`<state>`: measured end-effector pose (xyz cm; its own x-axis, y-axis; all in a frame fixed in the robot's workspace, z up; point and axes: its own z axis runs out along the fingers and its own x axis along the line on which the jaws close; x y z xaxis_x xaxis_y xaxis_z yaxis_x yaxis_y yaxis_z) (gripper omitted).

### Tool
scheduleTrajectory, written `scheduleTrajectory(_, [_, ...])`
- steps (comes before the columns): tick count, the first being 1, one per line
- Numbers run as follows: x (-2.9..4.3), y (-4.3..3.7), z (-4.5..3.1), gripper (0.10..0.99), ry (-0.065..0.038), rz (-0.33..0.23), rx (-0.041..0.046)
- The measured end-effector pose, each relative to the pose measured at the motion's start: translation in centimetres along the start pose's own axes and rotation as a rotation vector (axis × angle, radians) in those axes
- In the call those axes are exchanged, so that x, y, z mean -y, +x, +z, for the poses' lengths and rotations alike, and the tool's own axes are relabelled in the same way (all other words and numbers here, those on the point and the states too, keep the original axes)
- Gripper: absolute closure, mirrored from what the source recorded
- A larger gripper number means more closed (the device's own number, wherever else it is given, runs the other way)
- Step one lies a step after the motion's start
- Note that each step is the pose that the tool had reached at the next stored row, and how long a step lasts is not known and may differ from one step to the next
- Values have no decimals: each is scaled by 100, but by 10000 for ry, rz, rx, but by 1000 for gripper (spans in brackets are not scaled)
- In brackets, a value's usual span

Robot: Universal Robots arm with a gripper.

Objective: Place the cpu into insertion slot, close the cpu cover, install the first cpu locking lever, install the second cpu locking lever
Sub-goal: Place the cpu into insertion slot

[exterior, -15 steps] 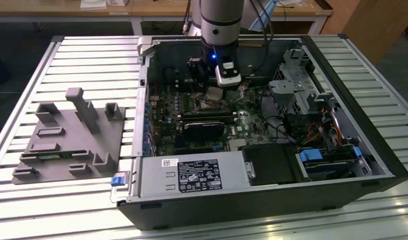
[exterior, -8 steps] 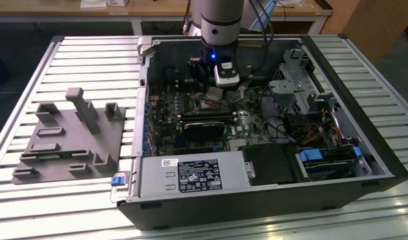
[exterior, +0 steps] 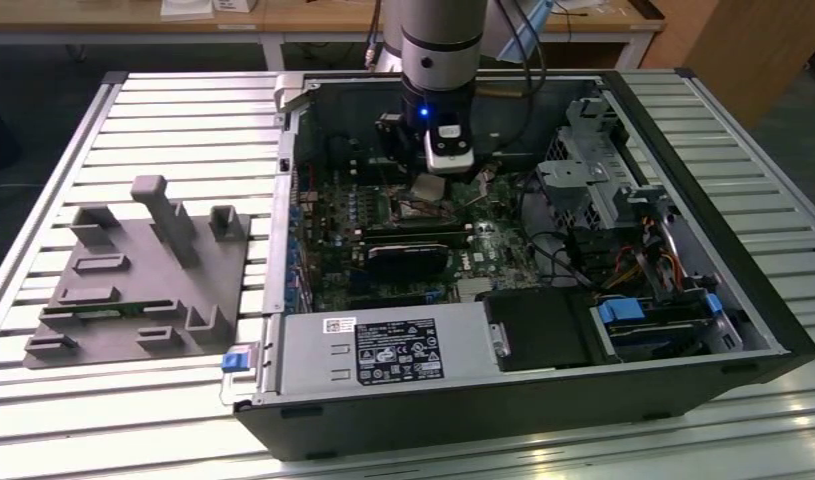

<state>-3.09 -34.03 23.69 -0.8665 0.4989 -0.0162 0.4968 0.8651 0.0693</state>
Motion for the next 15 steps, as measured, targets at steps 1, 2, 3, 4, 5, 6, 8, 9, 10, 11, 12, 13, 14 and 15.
scheduleTrajectory(1, [0,0,0,545,1,85,6])
scheduleTrajectory(2, [0,0,1,545,2,185,13])
scheduleTrajectory(3, [0,0,1,545,4,308,21])
scheduleTrajectory(4, [0,0,1,545,7,437,30])
scheduleTrajectory(5, [0,0,1,545,9,573,40])
scheduleTrajectory(6, [0,0,2,545,12,715,50])
scheduleTrajectory(8, [0,0,3,545,16,1008,70])
scheduleTrajectory(9, [0,0,3,545,18,1155,80])
scheduleTrajectory(10, [0,0,4,545,21,1295,90])
scheduleTrajectory(11, [0,0,5,545,23,1454,101])
scheduleTrajectory(12, [0,0,5,545,25,1596,111])
scheduleTrajectory(13, [1,0,5,545,28,1737,121])
scheduleTrajectory(14, [0,0,6,545,30,1875,131])
scheduleTrajectory(15, [0,0,6,545,32,2014,140])
